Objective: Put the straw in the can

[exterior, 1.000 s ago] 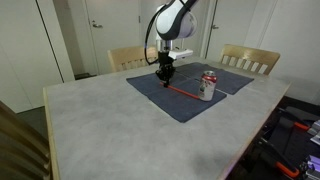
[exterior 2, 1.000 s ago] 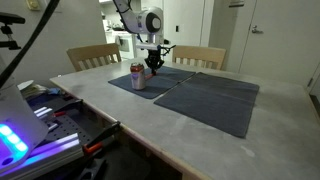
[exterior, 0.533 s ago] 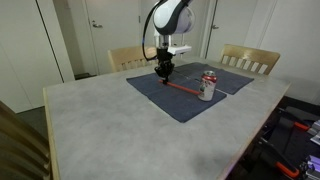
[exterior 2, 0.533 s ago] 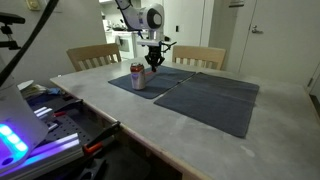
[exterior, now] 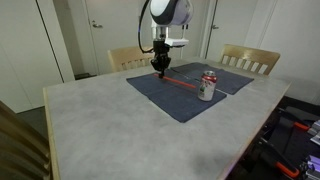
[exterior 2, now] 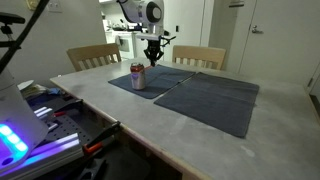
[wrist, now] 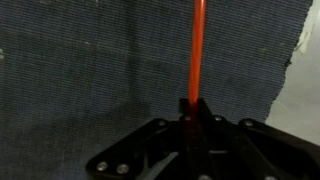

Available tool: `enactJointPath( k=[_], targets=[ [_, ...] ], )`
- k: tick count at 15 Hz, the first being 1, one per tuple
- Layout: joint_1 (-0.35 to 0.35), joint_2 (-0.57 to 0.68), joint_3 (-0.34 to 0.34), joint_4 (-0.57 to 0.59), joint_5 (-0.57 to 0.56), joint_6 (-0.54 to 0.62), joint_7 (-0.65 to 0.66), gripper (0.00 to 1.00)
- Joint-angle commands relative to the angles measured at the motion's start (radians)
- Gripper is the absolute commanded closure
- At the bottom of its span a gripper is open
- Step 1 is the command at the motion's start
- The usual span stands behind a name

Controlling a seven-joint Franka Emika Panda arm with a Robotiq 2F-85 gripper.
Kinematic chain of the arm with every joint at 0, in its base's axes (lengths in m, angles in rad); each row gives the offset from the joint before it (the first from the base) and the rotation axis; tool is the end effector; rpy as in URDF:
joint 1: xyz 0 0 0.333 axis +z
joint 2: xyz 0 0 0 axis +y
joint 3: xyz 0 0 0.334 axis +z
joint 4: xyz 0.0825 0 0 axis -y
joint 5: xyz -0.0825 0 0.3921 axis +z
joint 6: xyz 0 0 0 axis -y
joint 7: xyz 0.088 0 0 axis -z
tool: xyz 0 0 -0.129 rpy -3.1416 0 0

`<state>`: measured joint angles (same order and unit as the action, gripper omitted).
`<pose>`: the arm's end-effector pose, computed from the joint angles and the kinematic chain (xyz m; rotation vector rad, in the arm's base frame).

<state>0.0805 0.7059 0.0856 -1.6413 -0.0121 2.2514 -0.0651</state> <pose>0.6841 0.1083 0.1824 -3.0765 -0.3421 0.1480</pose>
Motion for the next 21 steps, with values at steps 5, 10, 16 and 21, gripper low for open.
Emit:
enactJointPath(
  k=[5,10,16,21],
  targets=[
    [-0.011,-0.163,0.014,-0.148,0.027,0.071,-0.009,0.98],
    [-0.048,-0.317,0.057,-0.328,0.08,0.126,-0.11,0.98],
    [-0.053,-0.424,0.062,-0.434,0.139,0.134,-0.227,0.91],
    [-0.057,-0.513,0.06,-0.513,0.156,0.123,-0.249,0.98]
  ],
)
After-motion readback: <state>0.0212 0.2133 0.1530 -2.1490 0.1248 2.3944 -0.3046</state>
